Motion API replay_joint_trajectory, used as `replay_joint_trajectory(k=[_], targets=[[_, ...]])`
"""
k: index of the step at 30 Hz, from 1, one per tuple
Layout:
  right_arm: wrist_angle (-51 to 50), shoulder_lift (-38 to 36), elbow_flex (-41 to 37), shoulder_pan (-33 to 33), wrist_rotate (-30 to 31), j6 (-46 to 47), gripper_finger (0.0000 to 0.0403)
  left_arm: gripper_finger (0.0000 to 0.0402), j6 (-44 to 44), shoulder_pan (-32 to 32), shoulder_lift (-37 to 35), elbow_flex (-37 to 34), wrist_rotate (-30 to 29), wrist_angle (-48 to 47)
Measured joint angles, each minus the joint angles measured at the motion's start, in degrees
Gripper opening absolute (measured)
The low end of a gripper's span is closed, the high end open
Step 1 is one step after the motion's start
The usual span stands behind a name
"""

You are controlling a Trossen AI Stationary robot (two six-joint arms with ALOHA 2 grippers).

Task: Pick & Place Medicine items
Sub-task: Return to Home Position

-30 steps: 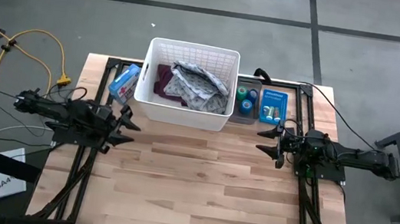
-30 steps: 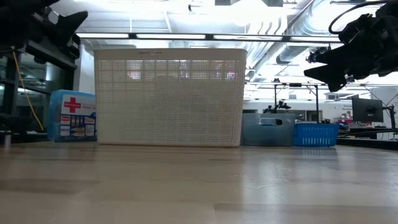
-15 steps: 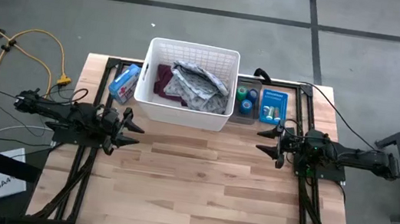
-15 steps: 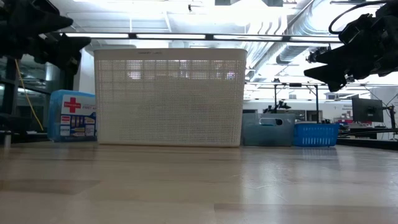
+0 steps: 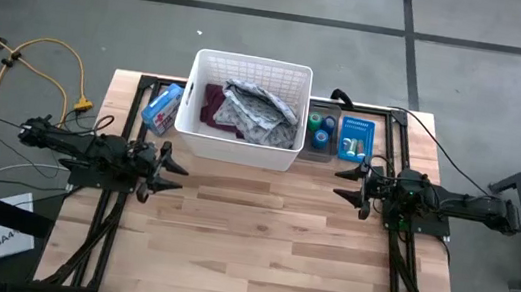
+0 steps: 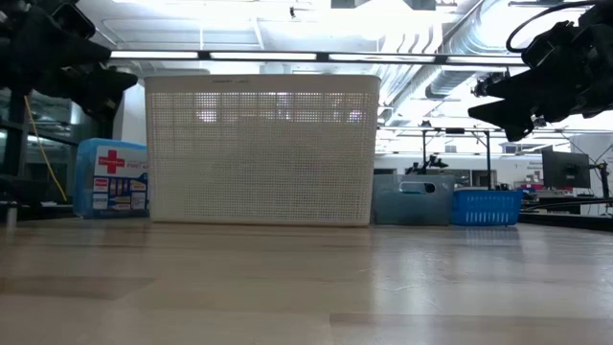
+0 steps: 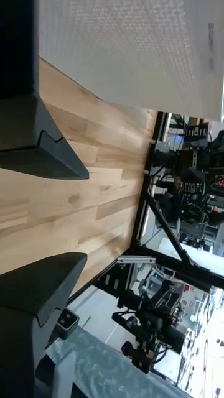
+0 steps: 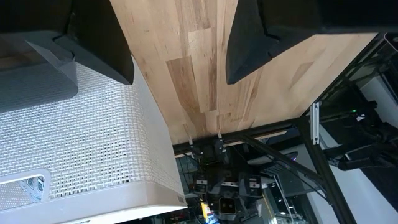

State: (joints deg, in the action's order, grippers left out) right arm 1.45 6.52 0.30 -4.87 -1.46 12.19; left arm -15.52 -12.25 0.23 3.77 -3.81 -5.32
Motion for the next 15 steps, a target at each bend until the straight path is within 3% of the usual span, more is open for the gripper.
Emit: replay_joint_trajectory(k=[15], targets=[[0.0, 0.0, 0.0, 0.0, 0.0, 0.0, 0.0243, 0.0195, -1.0, 0.0, 0.0, -2.2, -2.4, 5.9]])
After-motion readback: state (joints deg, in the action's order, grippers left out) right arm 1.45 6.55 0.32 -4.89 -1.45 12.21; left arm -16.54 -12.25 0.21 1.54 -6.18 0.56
